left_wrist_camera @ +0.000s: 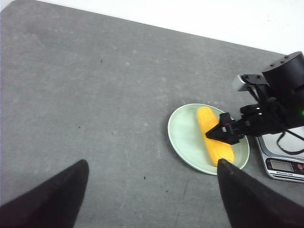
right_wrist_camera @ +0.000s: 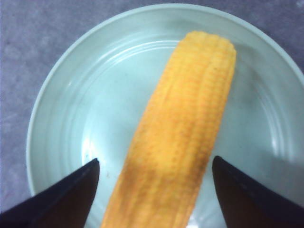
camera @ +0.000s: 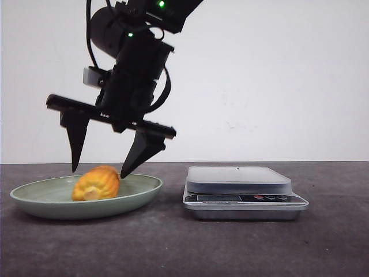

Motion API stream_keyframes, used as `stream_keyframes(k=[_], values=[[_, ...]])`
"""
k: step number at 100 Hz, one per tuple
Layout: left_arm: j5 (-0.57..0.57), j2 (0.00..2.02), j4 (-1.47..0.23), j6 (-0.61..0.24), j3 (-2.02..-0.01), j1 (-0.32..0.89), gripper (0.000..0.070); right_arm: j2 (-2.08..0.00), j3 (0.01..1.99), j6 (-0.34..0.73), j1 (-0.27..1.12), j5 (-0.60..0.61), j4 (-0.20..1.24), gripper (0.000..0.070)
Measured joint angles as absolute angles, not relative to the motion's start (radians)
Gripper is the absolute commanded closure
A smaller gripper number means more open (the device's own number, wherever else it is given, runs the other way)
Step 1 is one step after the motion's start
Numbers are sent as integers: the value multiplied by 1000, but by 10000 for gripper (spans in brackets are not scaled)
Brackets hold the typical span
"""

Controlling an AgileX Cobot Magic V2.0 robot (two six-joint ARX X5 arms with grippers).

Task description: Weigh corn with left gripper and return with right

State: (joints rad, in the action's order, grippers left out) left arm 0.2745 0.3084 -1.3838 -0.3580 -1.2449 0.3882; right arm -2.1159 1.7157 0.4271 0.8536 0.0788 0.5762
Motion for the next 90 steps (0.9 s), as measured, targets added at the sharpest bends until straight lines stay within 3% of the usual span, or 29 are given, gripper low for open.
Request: stream_keyframes(k=[22,62,90], values=[[278,308,-1385,-358,-1245,388,195,-1875,1716,328,780,70,646,220],[279,308,-1377,-350,-1240,388,195,-1343,1722,175,539,20,961,220],[248,308,-1289,-347,-1177,388,195,-955,1722,161,476,-132,1201,220]])
